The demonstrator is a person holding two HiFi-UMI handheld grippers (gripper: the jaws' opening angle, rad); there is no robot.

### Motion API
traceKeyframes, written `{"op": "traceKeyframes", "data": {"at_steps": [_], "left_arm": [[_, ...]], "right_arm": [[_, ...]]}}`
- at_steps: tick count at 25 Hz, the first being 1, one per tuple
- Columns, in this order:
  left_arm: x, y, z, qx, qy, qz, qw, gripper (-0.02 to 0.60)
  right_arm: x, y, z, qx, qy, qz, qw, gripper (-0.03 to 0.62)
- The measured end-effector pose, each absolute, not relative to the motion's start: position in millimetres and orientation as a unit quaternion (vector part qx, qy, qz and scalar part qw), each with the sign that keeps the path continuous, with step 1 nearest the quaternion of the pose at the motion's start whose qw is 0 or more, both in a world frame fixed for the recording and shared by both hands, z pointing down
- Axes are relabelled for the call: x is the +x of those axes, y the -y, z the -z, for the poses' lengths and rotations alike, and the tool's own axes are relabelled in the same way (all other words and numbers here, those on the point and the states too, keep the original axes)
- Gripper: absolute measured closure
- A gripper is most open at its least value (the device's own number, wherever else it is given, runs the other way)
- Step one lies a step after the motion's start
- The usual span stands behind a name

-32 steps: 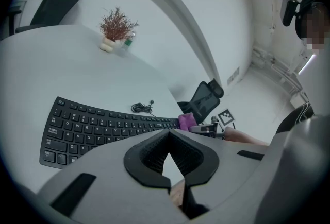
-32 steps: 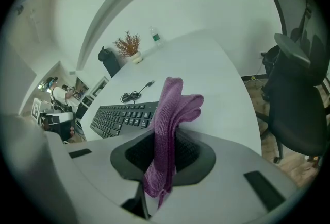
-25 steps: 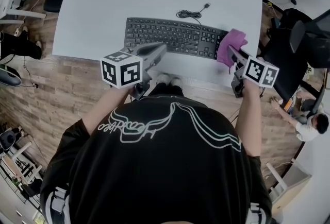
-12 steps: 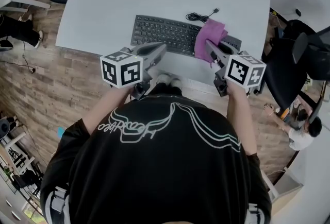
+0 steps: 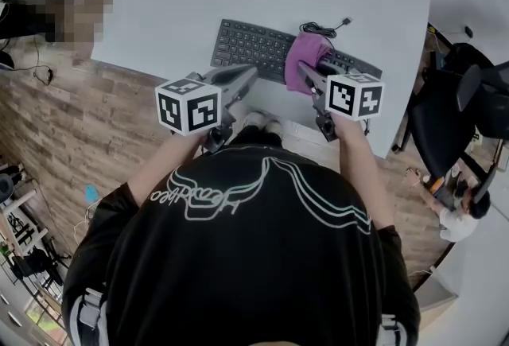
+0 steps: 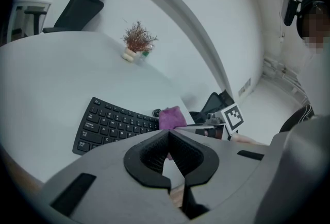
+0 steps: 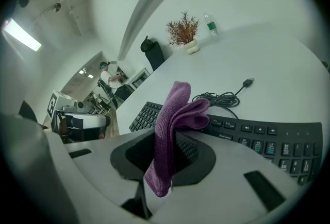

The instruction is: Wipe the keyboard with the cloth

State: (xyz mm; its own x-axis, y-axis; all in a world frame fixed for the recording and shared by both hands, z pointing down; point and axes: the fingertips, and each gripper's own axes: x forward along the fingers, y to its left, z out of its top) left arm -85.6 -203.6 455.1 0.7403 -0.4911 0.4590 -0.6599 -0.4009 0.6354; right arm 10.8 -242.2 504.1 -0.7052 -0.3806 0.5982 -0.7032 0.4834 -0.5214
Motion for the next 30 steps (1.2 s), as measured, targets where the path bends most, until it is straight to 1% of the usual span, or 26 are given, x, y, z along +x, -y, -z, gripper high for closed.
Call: {"op": "traceKeyframes", "data": {"at_steps": [8,17,21,30], "left_arm": [[-94.5,207.1,-459.9,0.828,0.349,-0.101,0.427,0.575],[-85.7,209.8,-455.8,0.833,0.339,-0.104,0.424,0.575],[-82.5,210.5,-455.5,0.834,0.335,-0.107,0.424,0.575],[-63.4,207.5,-457.1,0.841,0.318,-0.116,0.423,0.575]], "right_arm": [[12.0,246.9,-528.9,0.333,0.82,-0.402,0.236,0.54],[21.4,243.7,-532.6,0.339,0.815,-0.402,0.244,0.54],[36.6,240.2,-533.7,0.348,0.81,-0.405,0.242,0.54],[95.2,230.3,-537.1,0.401,0.784,-0.412,0.234,0.54]]}}
